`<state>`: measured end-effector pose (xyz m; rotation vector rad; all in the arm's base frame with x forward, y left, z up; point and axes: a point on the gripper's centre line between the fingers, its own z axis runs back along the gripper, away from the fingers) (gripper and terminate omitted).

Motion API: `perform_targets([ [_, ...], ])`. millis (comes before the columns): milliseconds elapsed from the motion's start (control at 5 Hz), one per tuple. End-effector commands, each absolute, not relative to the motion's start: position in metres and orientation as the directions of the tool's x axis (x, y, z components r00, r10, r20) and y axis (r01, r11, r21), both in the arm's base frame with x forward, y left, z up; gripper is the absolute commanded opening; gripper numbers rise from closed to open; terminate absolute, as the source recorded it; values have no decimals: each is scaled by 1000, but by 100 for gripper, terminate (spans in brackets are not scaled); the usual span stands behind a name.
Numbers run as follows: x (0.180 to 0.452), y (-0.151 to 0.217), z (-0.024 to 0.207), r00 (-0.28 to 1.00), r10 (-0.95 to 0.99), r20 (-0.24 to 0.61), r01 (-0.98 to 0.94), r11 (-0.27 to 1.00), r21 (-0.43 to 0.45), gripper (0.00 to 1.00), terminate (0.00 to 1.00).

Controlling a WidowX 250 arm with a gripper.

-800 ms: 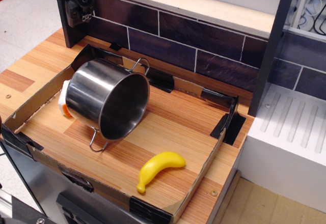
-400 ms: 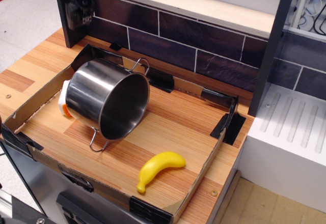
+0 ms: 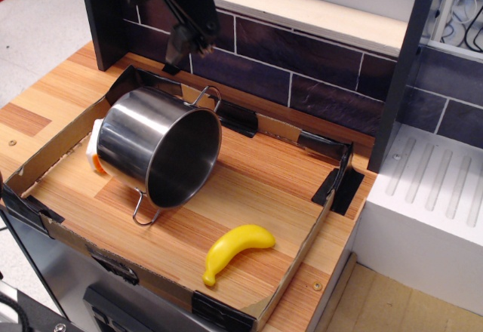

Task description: Upright metal pot

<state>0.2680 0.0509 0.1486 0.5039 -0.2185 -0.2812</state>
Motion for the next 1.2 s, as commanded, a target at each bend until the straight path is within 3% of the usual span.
perform_targets([
  [0,273,3,152,974,-145,172,31,844,536,100,0],
  [600,279,11,99,982,-173,77,96,806,583,100,0],
  [1000,271,24,83,979,-203,10,156,785,599,100,0],
])
